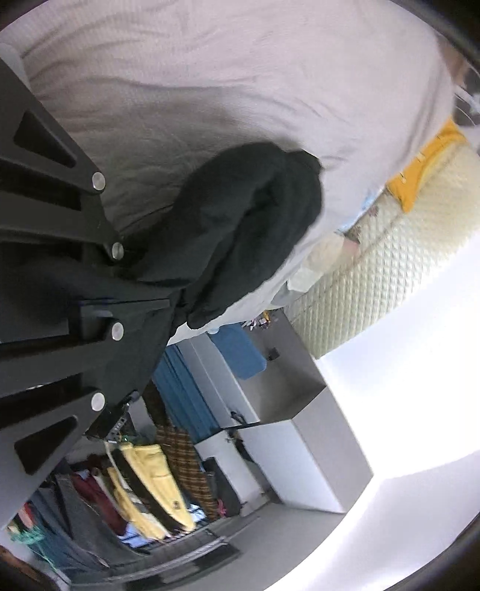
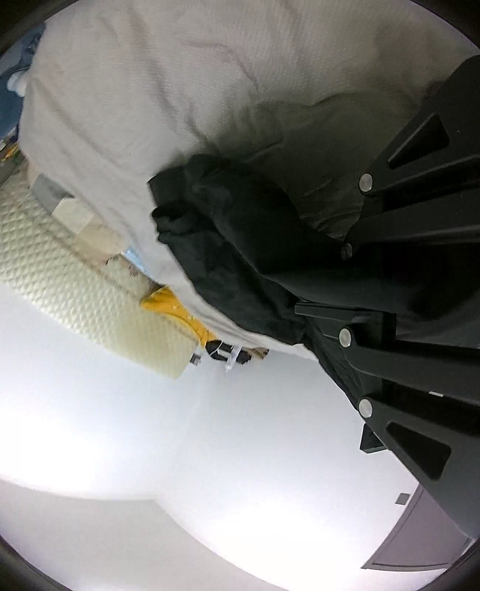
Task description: Fold large clothes
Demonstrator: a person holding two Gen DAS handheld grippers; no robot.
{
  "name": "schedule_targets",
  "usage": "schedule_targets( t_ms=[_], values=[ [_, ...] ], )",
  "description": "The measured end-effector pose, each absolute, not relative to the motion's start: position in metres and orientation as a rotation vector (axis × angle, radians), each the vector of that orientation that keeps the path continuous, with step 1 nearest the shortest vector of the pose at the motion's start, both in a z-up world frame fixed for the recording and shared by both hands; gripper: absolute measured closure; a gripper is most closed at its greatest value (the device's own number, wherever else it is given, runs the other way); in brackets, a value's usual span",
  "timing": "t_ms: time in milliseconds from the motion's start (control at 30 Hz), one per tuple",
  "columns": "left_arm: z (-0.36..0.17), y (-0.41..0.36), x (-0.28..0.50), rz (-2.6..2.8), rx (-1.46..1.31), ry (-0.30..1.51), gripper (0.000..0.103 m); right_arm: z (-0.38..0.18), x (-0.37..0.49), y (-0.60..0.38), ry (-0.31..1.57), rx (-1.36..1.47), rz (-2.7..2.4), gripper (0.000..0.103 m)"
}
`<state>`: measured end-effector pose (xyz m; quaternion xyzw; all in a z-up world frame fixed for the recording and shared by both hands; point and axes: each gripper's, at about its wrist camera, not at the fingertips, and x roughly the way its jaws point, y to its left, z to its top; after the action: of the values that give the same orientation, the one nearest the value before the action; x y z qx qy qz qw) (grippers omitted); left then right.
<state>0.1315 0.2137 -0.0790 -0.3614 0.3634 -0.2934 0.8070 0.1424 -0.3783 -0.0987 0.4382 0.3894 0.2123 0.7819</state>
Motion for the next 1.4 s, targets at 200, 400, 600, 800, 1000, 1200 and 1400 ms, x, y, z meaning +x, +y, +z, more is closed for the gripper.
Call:
schedule_targets(
  t_ms=[200,400,600,800,1000,1200,1400],
  values=[
    [-0.033,0.217,0.087,-0.623,-0.664,0.773,0.100,-0.065,0.098,-0.382,0.757,0.925,0.496,0.096],
    [0.008,0.225,0.044,-0.607,-0.560,0.738,0.100,-0.032,0.062,-0.387,0.696,0.911,0.508,0.096],
    [0.044,0.222,0.057,-0.561,-0.503,0.715,0.100,-0.011,0.092,-0.387,0.685,0.858,0.449,0.096],
    [0.060,0.202,0.132,-0.461,-0.436,0.749,0.100,-0.014,0.151,-0.395,0.695,0.847,0.377,0.096],
    [0.049,0.181,0.215,-0.384,-0.383,0.793,0.099,-0.038,0.226,-0.403,0.742,0.852,0.246,0.095],
    [0.008,0.165,0.292,-0.263,-0.360,0.877,0.099,-0.088,0.289,-0.406,0.831,0.878,0.164,0.095],
    [-0.050,0.152,0.359,-0.177,-0.333,0.983,0.098,-0.159,0.336,-0.413,0.974,0.950,0.109,0.094]
  ],
)
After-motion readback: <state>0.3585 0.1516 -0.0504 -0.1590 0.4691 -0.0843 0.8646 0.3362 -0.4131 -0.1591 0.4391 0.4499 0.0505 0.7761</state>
